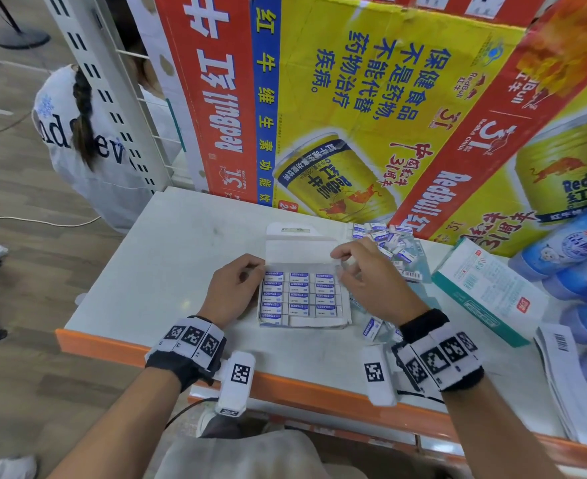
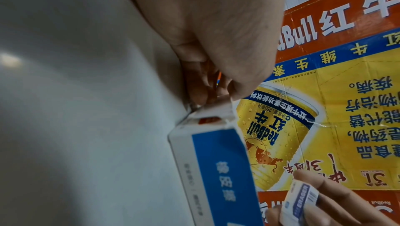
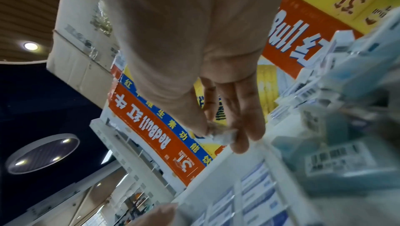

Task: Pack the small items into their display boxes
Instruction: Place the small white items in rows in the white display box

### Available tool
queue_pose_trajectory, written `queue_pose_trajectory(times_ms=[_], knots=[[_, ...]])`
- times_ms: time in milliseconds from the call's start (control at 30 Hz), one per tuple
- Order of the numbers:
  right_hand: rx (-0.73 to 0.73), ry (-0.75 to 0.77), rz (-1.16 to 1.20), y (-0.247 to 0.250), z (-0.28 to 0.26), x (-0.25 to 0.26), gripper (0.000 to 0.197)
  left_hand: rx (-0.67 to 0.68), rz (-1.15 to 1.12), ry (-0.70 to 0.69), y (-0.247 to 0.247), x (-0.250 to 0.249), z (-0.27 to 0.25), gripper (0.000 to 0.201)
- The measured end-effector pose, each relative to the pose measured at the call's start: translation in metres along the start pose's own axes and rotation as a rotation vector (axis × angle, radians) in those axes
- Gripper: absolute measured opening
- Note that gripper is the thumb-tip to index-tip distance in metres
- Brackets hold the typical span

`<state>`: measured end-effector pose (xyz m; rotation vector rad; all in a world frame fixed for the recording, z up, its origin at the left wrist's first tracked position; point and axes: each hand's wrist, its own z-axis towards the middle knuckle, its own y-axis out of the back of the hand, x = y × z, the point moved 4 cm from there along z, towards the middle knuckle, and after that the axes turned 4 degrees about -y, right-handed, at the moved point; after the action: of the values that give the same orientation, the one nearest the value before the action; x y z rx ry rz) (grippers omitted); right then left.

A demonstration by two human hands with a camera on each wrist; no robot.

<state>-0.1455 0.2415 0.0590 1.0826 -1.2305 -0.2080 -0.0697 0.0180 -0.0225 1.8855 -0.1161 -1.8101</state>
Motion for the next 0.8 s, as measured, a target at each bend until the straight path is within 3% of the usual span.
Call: queue_pose_trajectory(times_ms=[167, 400, 800], knots=[[0.155, 0.074, -0.005, -0.022, -0.010, 0.015, 0.029, -0.007, -0.010, -0.008, 0.000, 0.000, -0.001, 0.012], [0.316, 0.111, -0.230, -0.036, -0.013, 0.021, 0.021, -0.008, -0.003, -0.034, 0.001, -0.001, 0.000, 0.015], [0.391, 0.090, -0.263, -0.051, -0.007, 0.024, 0.014, -0.015, -0.002, -0.041, 0.001, -0.002, 0.000, 0.015]])
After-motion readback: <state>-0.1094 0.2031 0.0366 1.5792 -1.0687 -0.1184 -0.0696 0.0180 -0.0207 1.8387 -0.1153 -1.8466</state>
